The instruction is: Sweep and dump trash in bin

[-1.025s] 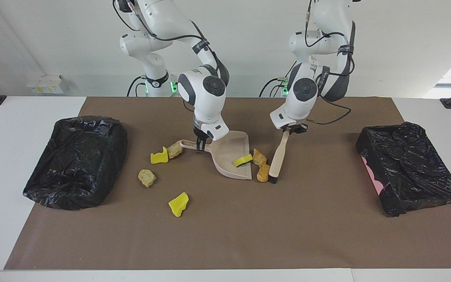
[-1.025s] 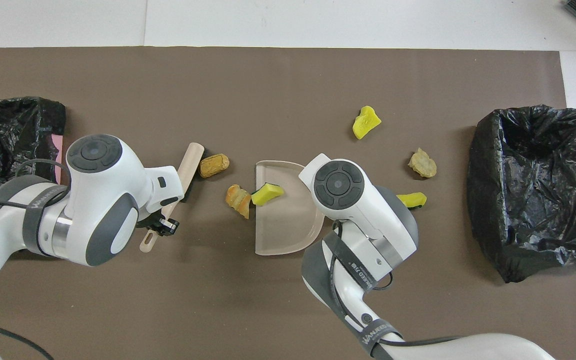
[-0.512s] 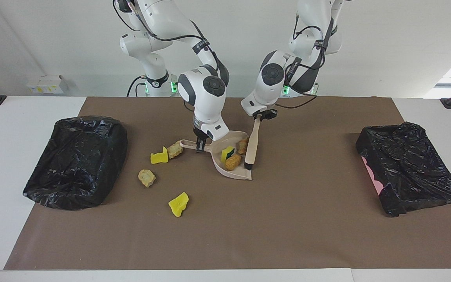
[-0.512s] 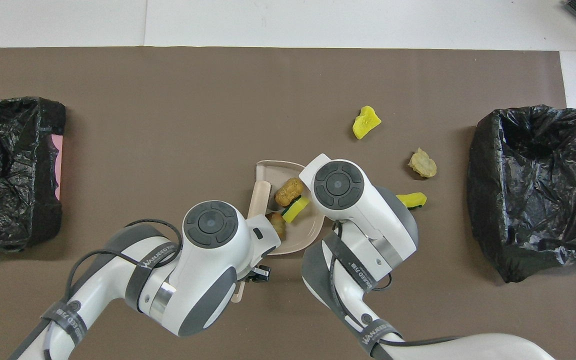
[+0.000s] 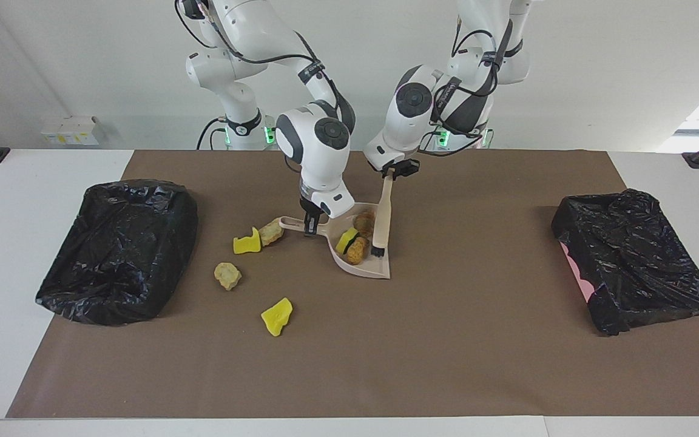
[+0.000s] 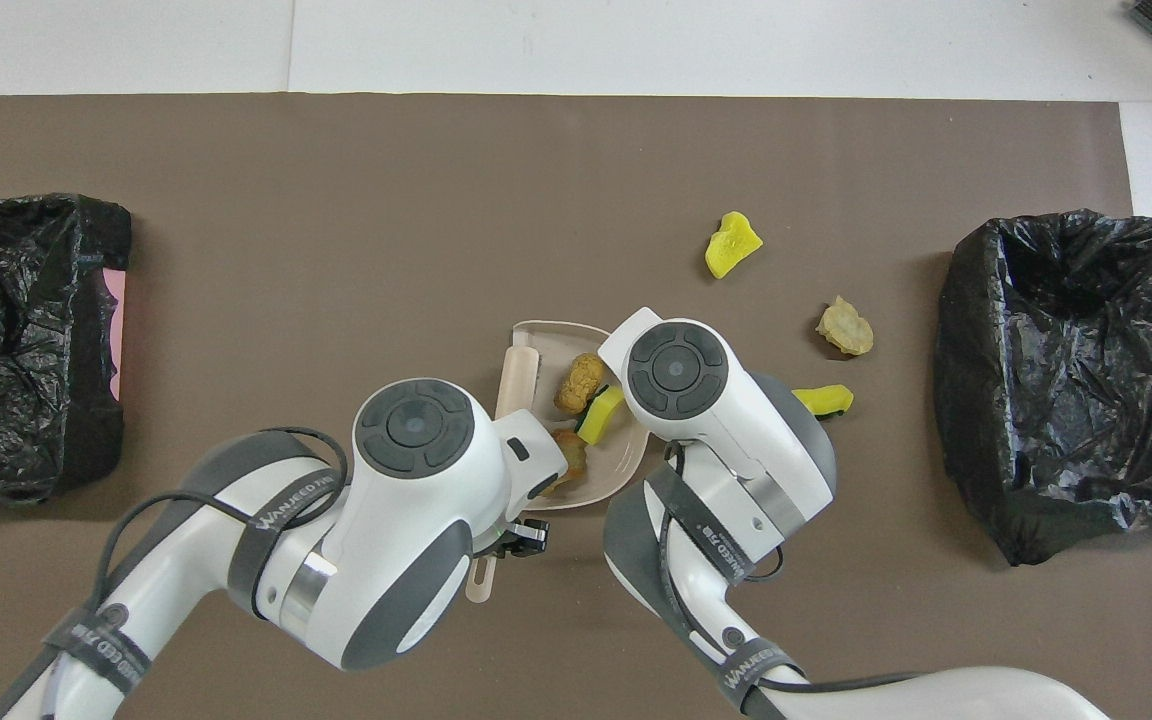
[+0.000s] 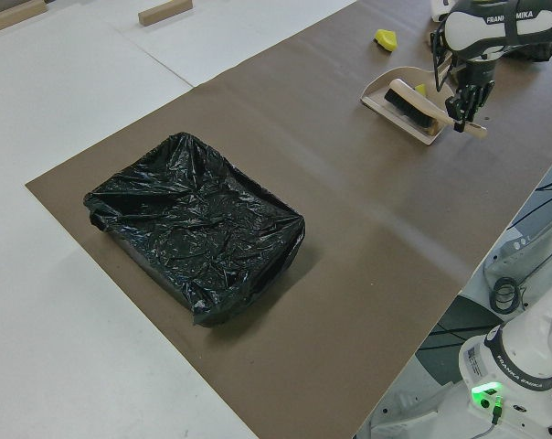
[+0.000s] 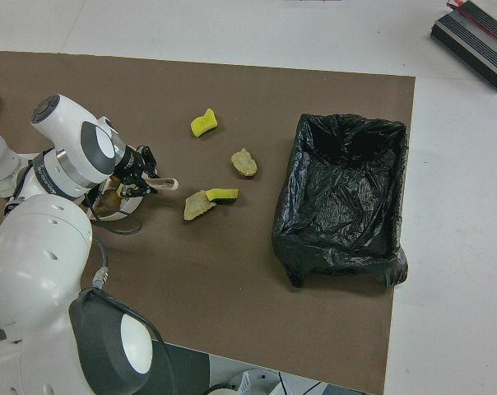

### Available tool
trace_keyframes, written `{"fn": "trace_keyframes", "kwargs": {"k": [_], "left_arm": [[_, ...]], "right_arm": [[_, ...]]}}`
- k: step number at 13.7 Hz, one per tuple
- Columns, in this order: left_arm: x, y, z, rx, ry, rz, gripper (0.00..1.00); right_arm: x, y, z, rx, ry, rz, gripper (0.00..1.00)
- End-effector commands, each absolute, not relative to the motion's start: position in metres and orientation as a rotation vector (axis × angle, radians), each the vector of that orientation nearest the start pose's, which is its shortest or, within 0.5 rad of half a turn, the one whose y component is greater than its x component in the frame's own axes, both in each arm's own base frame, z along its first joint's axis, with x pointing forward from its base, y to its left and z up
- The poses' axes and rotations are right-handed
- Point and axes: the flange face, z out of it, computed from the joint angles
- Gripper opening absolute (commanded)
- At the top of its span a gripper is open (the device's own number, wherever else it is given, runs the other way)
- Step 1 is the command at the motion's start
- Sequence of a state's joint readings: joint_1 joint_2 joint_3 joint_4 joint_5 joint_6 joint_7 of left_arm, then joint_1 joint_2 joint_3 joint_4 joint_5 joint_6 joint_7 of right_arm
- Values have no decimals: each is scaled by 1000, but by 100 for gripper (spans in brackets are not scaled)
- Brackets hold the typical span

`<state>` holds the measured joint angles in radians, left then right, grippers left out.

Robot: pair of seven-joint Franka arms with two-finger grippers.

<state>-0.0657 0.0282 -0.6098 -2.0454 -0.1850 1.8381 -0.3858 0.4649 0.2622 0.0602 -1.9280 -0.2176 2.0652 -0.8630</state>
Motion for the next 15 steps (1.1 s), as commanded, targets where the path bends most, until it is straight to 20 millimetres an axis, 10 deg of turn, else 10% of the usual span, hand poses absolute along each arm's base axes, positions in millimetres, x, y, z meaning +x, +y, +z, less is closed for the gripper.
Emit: {"fn": "trace_keyframes", "kwargs": {"k": [1,8,15], "left_arm": [[421,-306,450,-3150,217,457,0],[365,-284,441,-3141,-91,407,0],[238,-368,377,-3131,-148,360,0]], "right_arm": [[521,288,348,-2444,-2220,264,0],[542,252,415,-2509,-2162,193,0],[579,119,485,-2398,-2194,183,0]]}}
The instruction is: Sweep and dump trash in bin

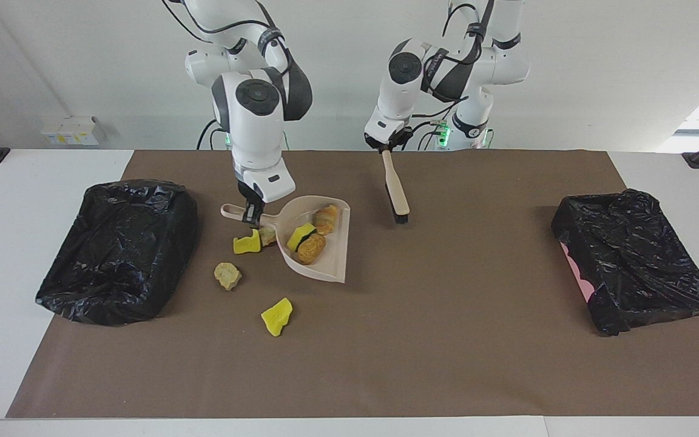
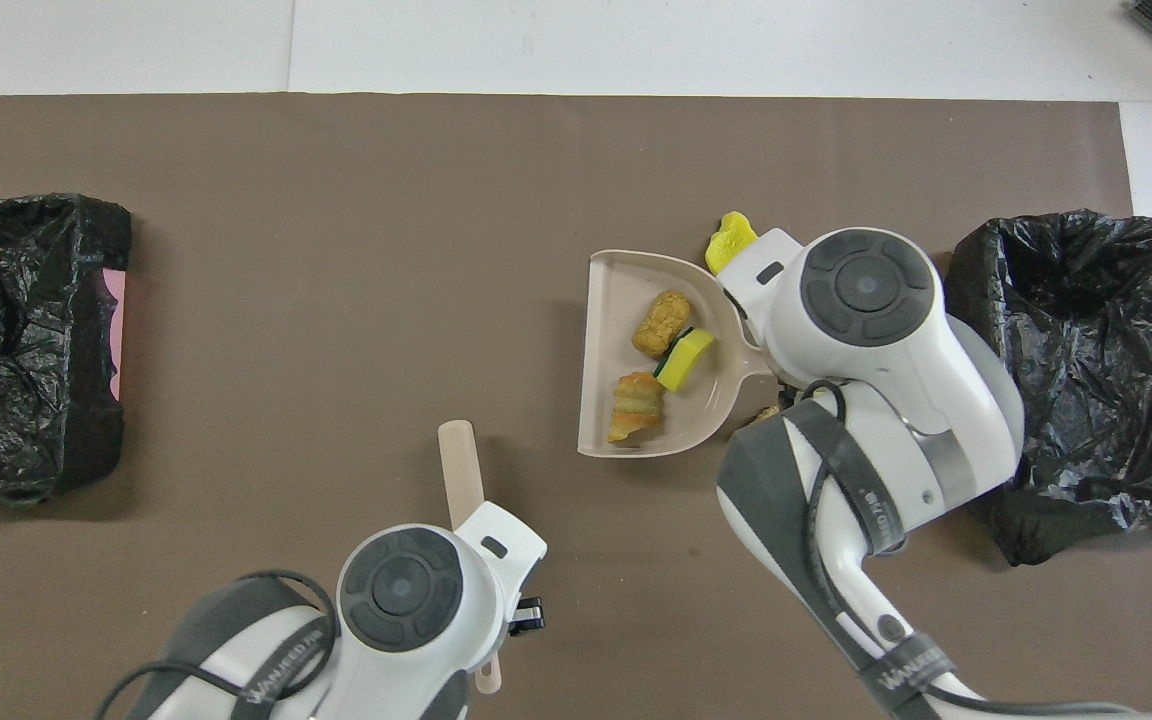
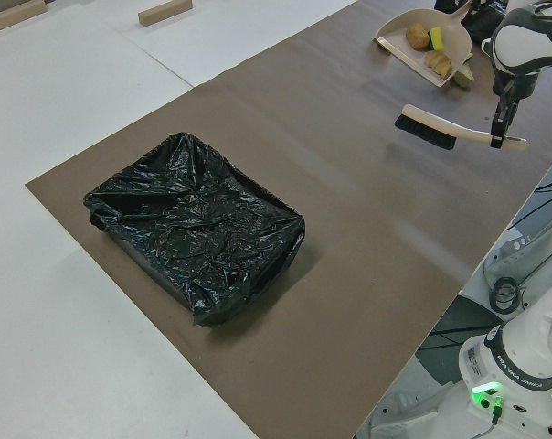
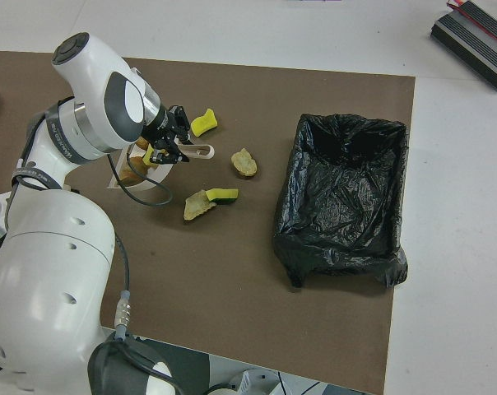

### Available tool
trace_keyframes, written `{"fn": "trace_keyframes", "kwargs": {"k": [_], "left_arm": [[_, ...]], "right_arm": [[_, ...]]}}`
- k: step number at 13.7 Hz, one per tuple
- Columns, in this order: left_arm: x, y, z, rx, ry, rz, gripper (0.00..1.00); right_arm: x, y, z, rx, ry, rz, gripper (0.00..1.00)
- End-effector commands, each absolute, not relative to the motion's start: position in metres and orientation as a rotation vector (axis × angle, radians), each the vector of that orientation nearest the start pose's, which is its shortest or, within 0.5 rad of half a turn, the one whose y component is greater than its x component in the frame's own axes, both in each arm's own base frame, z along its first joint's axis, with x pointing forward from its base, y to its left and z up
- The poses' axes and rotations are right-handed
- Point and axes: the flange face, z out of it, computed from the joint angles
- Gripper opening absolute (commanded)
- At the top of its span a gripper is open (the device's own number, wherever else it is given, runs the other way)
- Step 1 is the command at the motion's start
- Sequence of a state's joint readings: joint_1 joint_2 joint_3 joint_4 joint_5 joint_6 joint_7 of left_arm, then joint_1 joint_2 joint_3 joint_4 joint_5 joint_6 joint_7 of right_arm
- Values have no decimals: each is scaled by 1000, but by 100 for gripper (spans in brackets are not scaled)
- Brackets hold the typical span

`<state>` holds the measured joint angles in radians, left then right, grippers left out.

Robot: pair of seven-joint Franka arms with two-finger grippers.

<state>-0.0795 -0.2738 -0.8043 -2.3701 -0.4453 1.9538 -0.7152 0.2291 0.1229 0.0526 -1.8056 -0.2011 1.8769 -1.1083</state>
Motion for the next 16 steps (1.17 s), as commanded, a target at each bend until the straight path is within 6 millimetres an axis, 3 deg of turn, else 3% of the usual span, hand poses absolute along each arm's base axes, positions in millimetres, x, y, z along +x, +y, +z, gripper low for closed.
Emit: {"fn": "trace_keyframes", "kwargs": {"k": [1,3,5,8,11,12,13,15,16], "left_arm": [[225,-376,376,-3125,-114,335,0],[215,-379,375,-3128,-107,345,0],[190,-390,362,-3110,-25,321,0],[190,-386,352,-3126,-74,387,0],[187,-385,349,-3121,-56,399,0],[187,-383,347,-3118,-51,402,5],[189,-383,346,-3116,-46,417,29],[193,-386,348,-3121,-48,438,100],[197,-389,354,-3135,-51,435,100]], "right_arm": [[582,100,486,-2378,-2207,187,0],[584,58,497,-2364,-2224,181,0],[584,8,504,-2345,-2234,193,0],[581,-68,507,-2334,-2240,200,0],[572,-129,509,-2317,-2260,227,0],[567,-148,509,-2323,-2255,232,0],[564,-169,511,-2330,-2267,234,0],[555,-208,515,-2337,-2329,297,0],[548,-228,517,-2362,-2319,347,0]]}}
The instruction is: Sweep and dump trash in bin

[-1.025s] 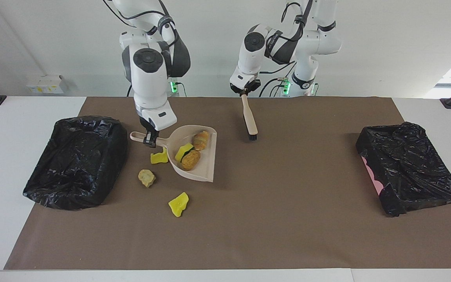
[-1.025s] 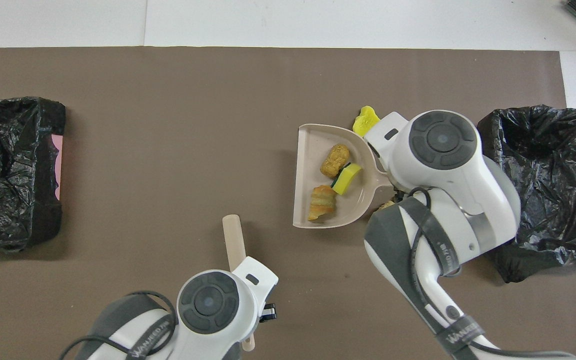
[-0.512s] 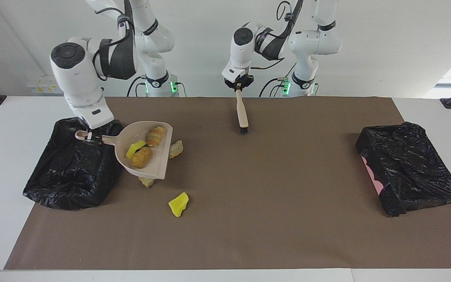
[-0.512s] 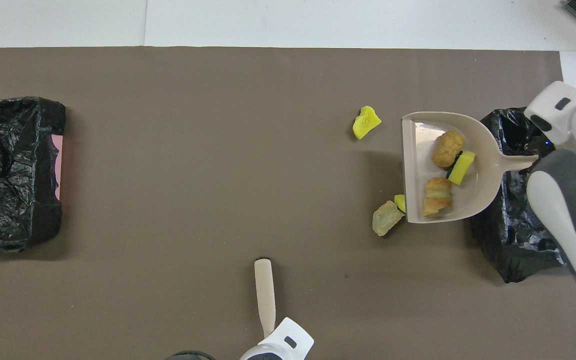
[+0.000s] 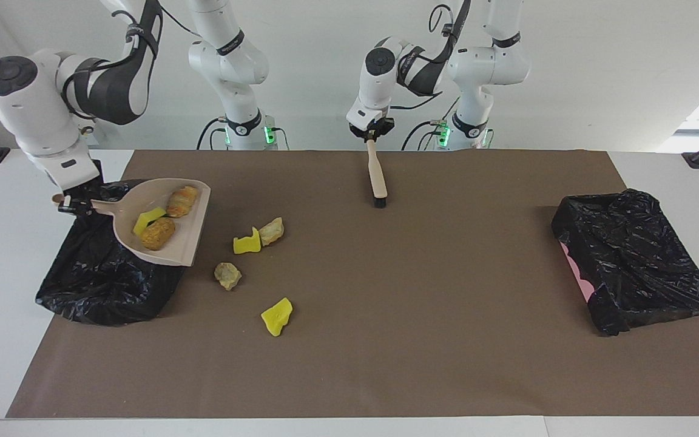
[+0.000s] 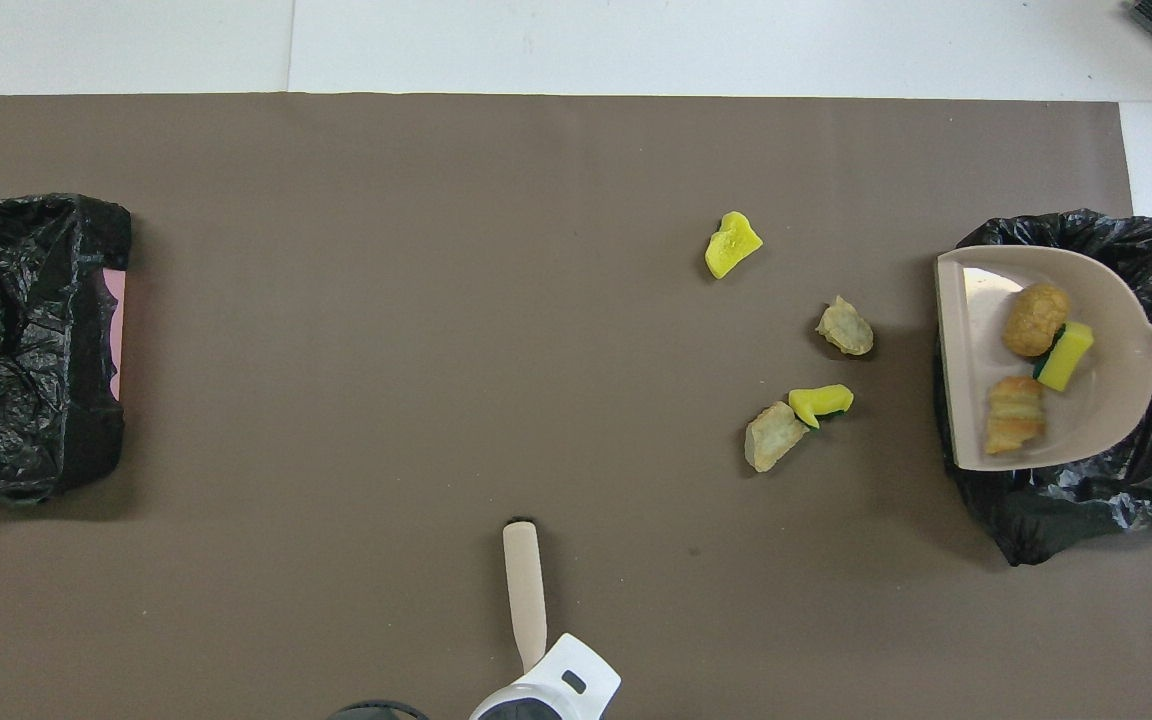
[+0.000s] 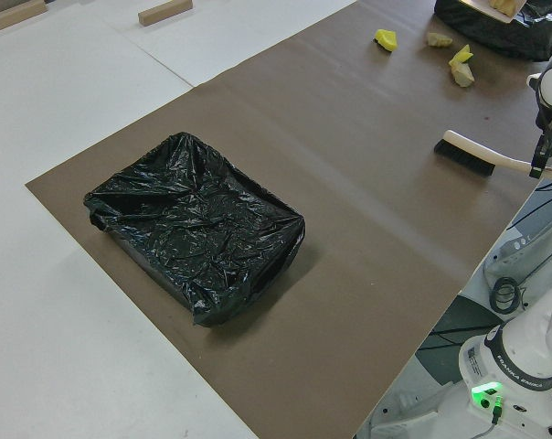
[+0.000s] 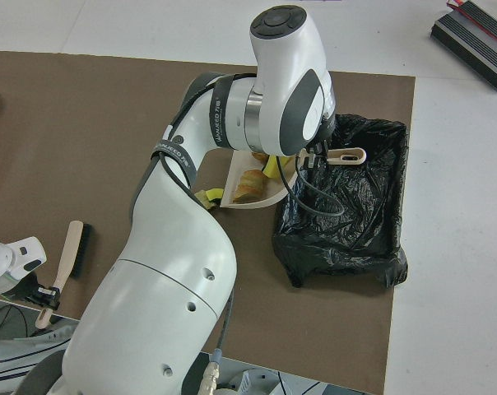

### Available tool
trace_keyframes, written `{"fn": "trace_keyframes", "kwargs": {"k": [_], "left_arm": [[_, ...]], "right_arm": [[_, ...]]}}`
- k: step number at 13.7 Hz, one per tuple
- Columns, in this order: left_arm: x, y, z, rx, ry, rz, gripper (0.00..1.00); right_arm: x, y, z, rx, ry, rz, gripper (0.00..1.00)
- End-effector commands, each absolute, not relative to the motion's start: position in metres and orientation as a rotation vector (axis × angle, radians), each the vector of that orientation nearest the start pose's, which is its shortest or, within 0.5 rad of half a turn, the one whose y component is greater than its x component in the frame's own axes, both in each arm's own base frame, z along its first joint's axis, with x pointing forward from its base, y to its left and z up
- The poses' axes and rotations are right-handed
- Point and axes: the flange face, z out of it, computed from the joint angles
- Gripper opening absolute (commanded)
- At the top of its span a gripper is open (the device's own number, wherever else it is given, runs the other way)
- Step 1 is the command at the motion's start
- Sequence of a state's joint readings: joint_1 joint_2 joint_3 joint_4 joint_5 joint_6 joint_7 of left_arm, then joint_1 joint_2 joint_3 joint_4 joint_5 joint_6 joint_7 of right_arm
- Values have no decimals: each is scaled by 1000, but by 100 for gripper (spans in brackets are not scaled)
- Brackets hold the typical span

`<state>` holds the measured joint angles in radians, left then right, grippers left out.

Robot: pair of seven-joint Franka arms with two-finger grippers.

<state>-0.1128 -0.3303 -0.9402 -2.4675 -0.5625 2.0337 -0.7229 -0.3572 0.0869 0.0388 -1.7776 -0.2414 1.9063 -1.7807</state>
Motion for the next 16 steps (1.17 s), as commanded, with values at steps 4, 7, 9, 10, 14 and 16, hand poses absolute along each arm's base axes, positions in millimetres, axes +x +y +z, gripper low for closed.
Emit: {"fn": "trace_keyframes", "kwargs": {"k": [4,7,9,10,14,16], "left_arm": [[256,-378,399,-3202,-135,383,100],[350,-340,458,-3209,-184,429,100],[404,-308,493,-3179,71,416,100],[420,-296,505,-3174,172,406,100],[468,-237,541,-3143,307,225,100],[484,-214,551,-3100,403,174,100]], "right_arm": [[527,-280,528,-2475,-2292,537,0],[524,-287,537,-2472,-2355,881,0],[523,-281,539,-2493,-2366,1042,0],[522,-272,537,-2506,-2371,1115,0],[515,-238,533,-2477,-2430,1224,0],[509,-237,543,-2481,-2444,1267,0]]}}
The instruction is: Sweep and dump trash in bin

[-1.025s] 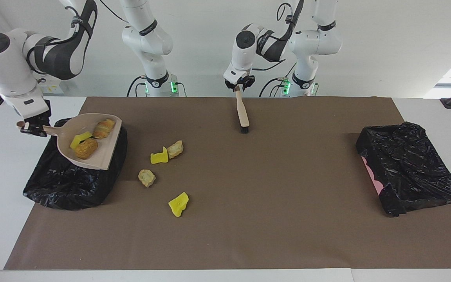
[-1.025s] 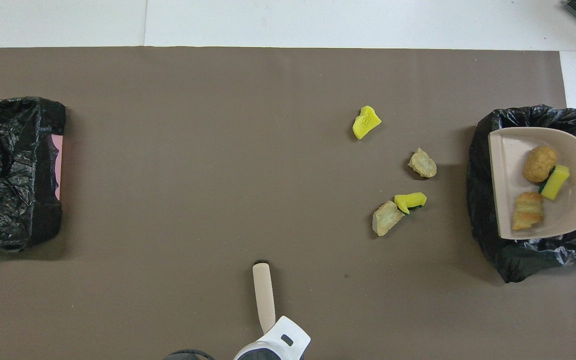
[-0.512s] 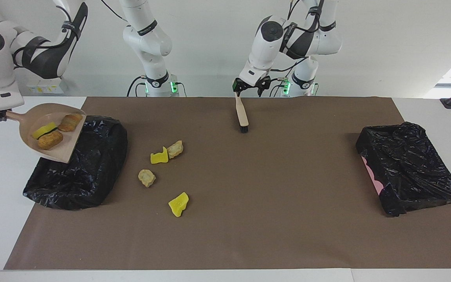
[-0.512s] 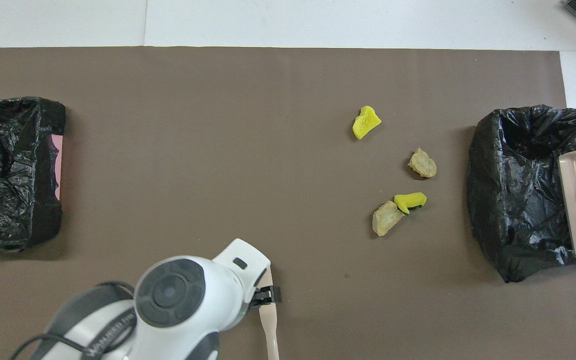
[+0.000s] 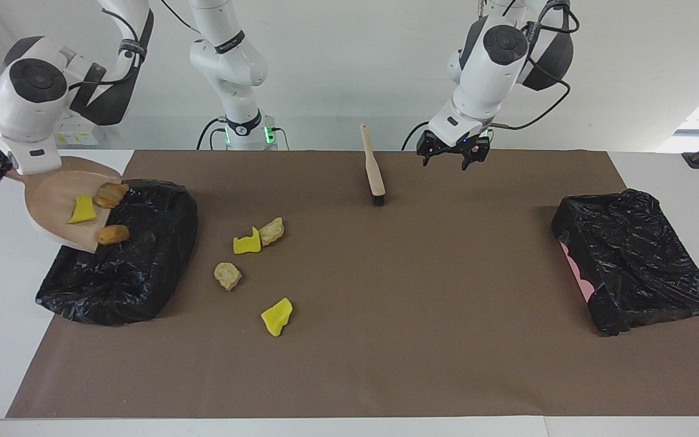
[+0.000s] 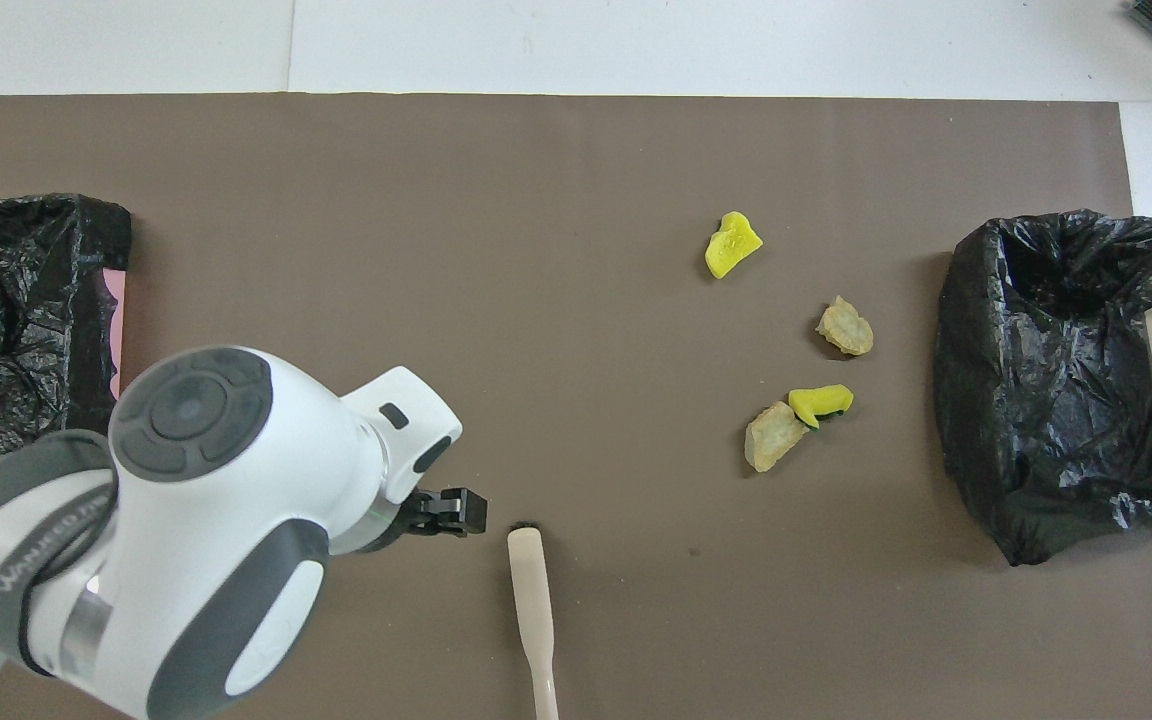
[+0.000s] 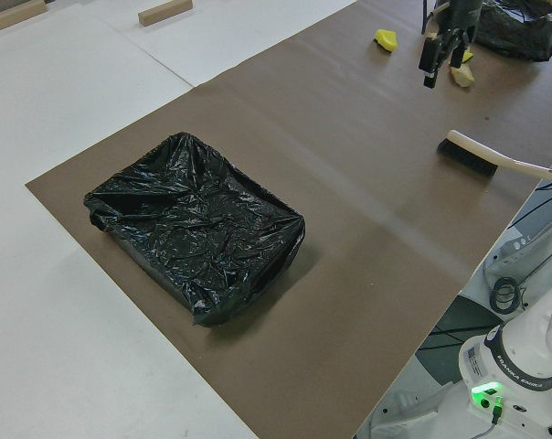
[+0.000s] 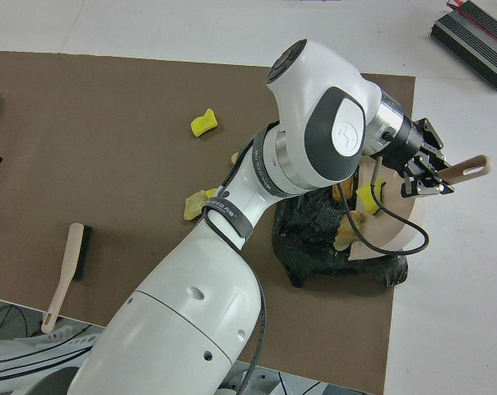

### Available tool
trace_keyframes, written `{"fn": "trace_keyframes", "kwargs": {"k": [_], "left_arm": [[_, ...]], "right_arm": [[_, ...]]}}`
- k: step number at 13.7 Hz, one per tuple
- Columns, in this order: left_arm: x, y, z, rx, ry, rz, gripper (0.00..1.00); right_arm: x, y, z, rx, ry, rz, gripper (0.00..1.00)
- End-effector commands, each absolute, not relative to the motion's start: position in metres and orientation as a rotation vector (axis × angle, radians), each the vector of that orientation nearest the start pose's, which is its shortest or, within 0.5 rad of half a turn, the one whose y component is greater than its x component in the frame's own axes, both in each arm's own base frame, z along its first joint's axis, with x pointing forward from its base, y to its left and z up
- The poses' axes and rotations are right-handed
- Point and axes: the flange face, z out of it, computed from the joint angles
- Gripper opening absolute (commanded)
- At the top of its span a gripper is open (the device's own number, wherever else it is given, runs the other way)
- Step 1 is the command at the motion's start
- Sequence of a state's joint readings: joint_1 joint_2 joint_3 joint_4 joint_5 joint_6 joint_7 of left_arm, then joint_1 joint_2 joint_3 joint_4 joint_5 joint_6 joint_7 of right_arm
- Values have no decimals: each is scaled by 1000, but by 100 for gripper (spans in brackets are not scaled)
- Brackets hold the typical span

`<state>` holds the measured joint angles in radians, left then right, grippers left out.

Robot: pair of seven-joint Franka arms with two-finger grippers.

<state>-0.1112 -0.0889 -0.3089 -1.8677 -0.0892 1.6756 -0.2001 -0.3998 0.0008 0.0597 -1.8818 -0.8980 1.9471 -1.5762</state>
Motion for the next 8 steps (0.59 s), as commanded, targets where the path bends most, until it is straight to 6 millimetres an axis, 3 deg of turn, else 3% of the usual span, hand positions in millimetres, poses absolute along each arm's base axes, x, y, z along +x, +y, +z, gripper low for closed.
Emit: {"fn": "trace_keyframes", "kwargs": {"k": [1,4,8], "left_arm": [[493,-199,558,-3078,391,142,100],[515,-140,591,-3095,296,73,100],[529,-58,638,-3095,462,70,100]], "right_arm": [[507,-239,549,1722,1686,-880,0],[502,-247,562,1673,1658,-894,0],[501,-236,582,1592,1635,-906,0]]}}
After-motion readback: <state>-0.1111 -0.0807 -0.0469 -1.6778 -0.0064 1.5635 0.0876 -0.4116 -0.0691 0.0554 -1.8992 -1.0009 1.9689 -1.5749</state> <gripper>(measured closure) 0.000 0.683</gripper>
